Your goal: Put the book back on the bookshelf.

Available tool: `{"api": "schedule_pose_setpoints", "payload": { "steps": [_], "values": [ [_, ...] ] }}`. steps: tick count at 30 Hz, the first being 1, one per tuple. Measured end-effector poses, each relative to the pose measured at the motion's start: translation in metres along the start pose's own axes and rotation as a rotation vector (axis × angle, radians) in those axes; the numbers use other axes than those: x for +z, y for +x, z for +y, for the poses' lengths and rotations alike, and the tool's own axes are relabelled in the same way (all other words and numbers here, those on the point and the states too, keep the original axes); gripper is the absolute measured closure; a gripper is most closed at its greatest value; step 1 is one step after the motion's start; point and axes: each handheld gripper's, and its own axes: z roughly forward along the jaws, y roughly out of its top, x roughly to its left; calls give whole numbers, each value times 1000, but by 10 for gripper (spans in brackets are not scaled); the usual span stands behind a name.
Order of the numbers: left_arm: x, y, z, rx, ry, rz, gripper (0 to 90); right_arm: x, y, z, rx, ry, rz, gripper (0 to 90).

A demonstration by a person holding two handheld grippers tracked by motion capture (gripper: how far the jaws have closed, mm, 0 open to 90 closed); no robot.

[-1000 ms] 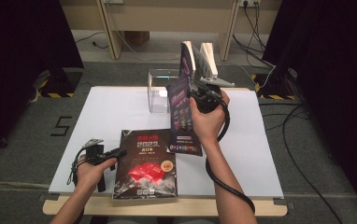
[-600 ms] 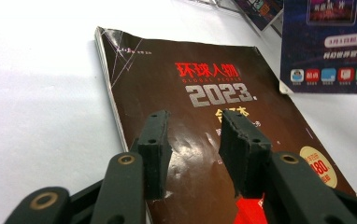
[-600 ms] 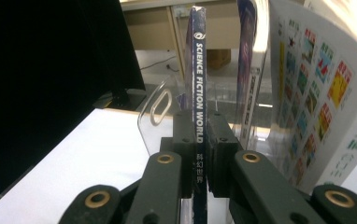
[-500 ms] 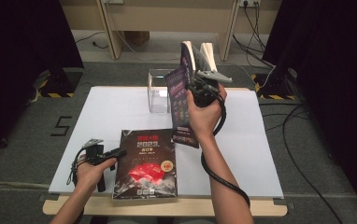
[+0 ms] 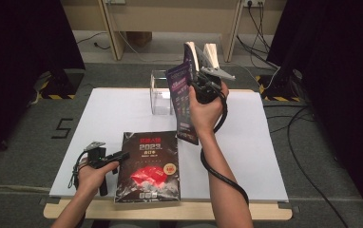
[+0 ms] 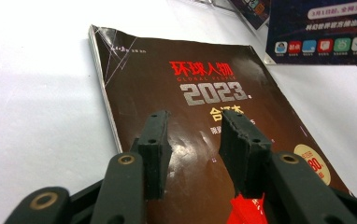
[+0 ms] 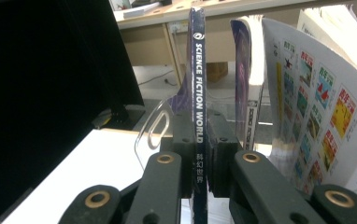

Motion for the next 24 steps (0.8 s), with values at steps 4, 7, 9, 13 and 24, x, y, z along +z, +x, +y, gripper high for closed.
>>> {"api": "schedule_pose_setpoints", "payload": {
  "steps": [4, 7, 9, 13, 24],
  "values": [
    [0, 0, 0, -5, -4, -1, 617, 2, -1, 2, 7, -21, 3, 846],
    [0, 0, 0, -8, -7, 1, 617, 4, -1, 4, 6, -31, -7, 846],
    [0, 0, 0, -8, -13, 3, 618, 6, -1, 4, 7, -37, -13, 846],
    [-1, 0, 0, -4, -11, 4, 622, 8, -2, 4, 5, -46, -17, 846],
    [-1, -1, 0, -3, -10, 1, 626, 10, 2, 7, 25, -73, -42, 847]
  ]
}}
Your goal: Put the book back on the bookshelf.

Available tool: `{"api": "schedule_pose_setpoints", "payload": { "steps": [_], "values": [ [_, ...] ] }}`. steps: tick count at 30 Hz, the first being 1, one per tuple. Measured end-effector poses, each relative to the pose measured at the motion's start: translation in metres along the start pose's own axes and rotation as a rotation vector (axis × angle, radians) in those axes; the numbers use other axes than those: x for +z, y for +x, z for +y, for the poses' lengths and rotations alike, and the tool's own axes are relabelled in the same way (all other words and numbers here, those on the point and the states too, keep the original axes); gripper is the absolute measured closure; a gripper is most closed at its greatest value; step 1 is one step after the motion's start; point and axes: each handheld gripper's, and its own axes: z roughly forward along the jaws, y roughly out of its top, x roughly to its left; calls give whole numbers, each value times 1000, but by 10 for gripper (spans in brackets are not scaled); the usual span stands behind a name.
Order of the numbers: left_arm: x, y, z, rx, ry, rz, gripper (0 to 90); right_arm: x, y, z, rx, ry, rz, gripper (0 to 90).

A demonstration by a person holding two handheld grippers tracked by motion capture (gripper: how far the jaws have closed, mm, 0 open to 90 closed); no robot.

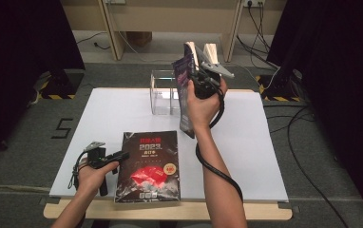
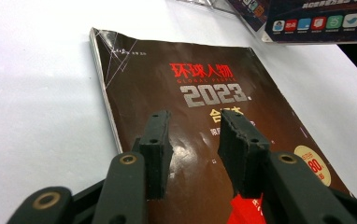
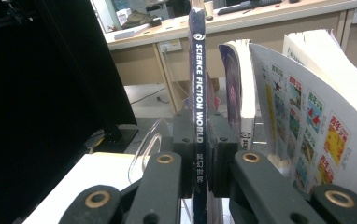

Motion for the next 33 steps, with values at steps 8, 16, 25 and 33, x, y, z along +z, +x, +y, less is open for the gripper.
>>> {"api": "schedule_pose_setpoints", "payload": {
  "steps": [8, 16, 25, 33],
  "values": [
    [-1, 1, 0, 1, 1, 0, 627, 7, 2, 3, 10, -9, -8, 847],
    [0, 1, 1, 2, 0, -1, 628, 17, 0, 6, 3, -9, -28, 847],
    [1, 1, 0, -4, 2, -6, 631, 31, 0, 7, -2, -15, -36, 846],
    [1, 4, 0, -6, 2, -6, 635, 42, 0, 14, 12, -31, -45, 846]
  ]
}}
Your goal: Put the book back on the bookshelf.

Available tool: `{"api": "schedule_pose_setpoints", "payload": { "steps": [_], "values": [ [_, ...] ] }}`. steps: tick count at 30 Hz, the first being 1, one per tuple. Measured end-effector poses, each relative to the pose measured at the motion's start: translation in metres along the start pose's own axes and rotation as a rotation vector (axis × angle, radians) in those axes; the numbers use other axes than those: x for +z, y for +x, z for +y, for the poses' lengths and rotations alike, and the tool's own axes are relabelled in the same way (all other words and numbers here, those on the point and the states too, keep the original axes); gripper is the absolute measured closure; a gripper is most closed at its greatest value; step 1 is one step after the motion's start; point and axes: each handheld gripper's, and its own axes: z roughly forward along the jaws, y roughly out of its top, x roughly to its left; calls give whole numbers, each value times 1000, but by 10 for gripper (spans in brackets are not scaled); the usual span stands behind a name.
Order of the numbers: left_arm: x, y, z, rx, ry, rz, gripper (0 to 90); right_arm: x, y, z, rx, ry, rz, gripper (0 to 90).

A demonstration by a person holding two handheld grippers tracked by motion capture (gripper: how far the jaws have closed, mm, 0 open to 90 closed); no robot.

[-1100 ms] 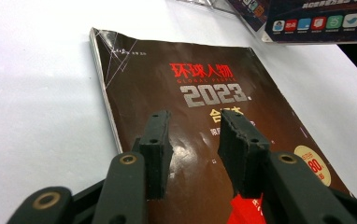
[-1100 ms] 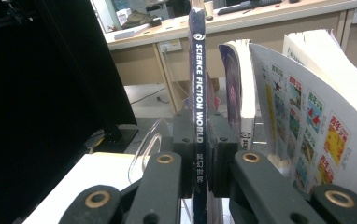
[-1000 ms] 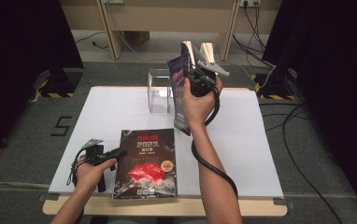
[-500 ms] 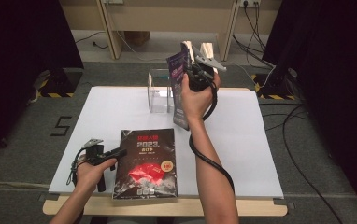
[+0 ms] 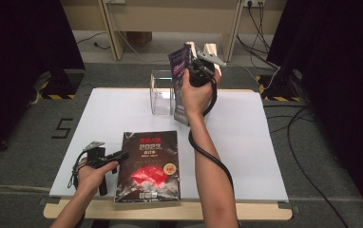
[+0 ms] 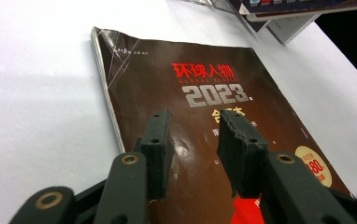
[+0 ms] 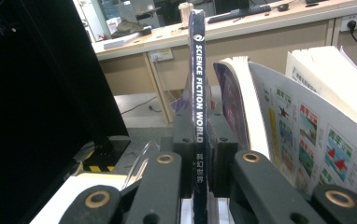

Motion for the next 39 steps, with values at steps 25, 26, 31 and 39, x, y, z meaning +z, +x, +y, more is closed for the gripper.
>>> {"api": "schedule_pose_setpoints", "payload": {
  "steps": [25, 26, 31, 39],
  "values": [
    [2, 2, -3, -9, 13, -8, 641, -54, 4, -39, -185, 38, -35, 826],
    [3, 2, -4, -11, 15, -7, 641, -58, 3, -40, -189, 47, -35, 827],
    [2, 2, -4, -11, 14, -2, 640, -77, -5, -45, -170, 80, -26, 820],
    [1, 3, -3, -14, 11, -2, 640, -89, -8, -52, -162, 140, -22, 784]
  ]
}}
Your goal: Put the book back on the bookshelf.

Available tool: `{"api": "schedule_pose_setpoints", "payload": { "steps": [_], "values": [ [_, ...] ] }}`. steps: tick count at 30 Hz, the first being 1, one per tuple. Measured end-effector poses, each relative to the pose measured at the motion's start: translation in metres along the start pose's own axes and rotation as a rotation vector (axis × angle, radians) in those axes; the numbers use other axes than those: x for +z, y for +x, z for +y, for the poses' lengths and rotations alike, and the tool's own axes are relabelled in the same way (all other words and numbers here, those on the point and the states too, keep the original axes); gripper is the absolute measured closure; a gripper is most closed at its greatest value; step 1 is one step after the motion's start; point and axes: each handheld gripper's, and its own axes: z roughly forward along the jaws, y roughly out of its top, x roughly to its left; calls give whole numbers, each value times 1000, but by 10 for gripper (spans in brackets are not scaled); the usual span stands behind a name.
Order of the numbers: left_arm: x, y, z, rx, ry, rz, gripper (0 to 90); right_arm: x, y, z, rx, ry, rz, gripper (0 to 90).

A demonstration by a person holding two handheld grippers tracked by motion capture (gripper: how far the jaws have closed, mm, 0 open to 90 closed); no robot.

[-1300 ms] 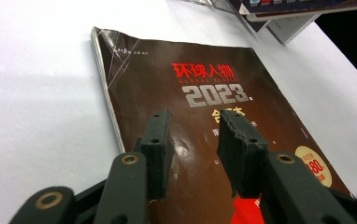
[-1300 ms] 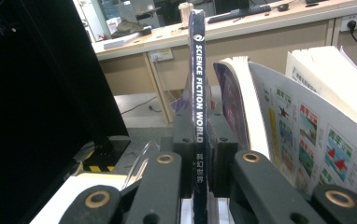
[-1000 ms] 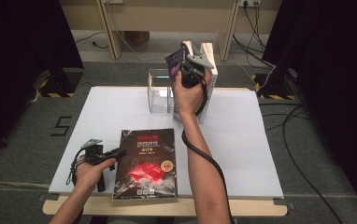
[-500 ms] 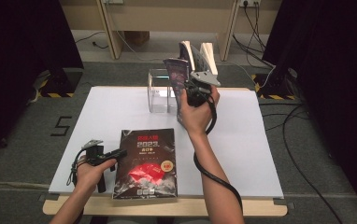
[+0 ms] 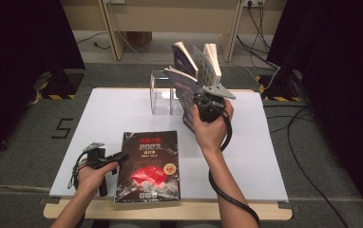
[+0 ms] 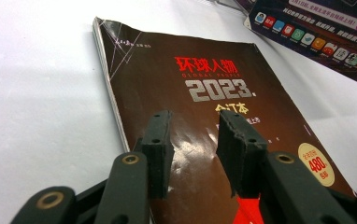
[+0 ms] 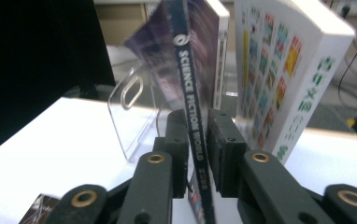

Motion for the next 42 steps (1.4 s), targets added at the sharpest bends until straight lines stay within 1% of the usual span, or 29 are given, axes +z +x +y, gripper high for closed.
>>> {"api": "schedule_pose_setpoints", "payload": {
  "steps": [1, 2, 4, 8, 10, 11, 12, 14, 15, 17, 19, 21, 24, 26, 28, 30, 33, 38, 42],
  "values": [
    [-1, 0, 0, 3, 1, 0, 640, 0, -1, 1, 5, 22, 3, 777],
    [-1, 0, 1, -1, 0, -3, 640, 1, -1, 1, 9, 30, 9, 771],
    [-2, 0, 2, 1, -5, 0, 640, 4, -1, 3, -13, 57, 9, 766],
    [-2, 1, 2, 0, -4, -2, 640, 8, 0, 7, -13, 86, 27, 748],
    [-2, 1, 2, -1, -2, -2, 639, 10, 1, 9, -24, 104, 26, 748],
    [-2, 1, 2, -1, -2, -2, 639, 12, 1, 10, -18, 108, 33, 749],
    [-2, 1, 2, 1, -1, -2, 639, 13, 1, 12, -24, 125, 30, 748],
    [-2, 2, 2, -1, -6, -2, 639, 15, 0, 13, -30, 136, 25, 759],
    [-2, 2, 3, -1, -8, -2, 640, 15, 0, 14, -35, 141, 20, 782],
    [-3, 1, 3, -4, -10, -3, 640, 13, 0, 13, -43, 133, 1, 798],
    [-3, 1, 3, -4, -10, -2, 640, 11, -2, 11, -43, 136, 5, 806],
    [-2, 1, 2, 0, -6, -4, 640, 9, -4, 11, -46, 137, -1, 817],
    [-2, 0, 2, 2, -5, -6, 640, 6, -7, 12, -61, 142, -10, 834],
    [-1, 0, 2, 2, -4, -4, 640, 5, -9, 12, -67, 139, -4, 839],
    [0, -1, 1, -1, -3, -3, 640, 3, -11, 12, -63, 135, 0, 841],
    [0, 0, 1, 0, 1, -4, 640, 3, -12, 12, -48, 118, 17, 841],
    [-1, 0, 1, 1, -1, -4, 639, 3, -11, 11, -32, 100, 30, 841],
    [-2, 2, 2, 0, -3, -1, 639, 1, -8, 13, -25, 71, 27, 842],
    [-2, 1, 2, -1, -10, -3, 640, -3, -5, 17, -14, 29, 39, 842]
  ]
}}
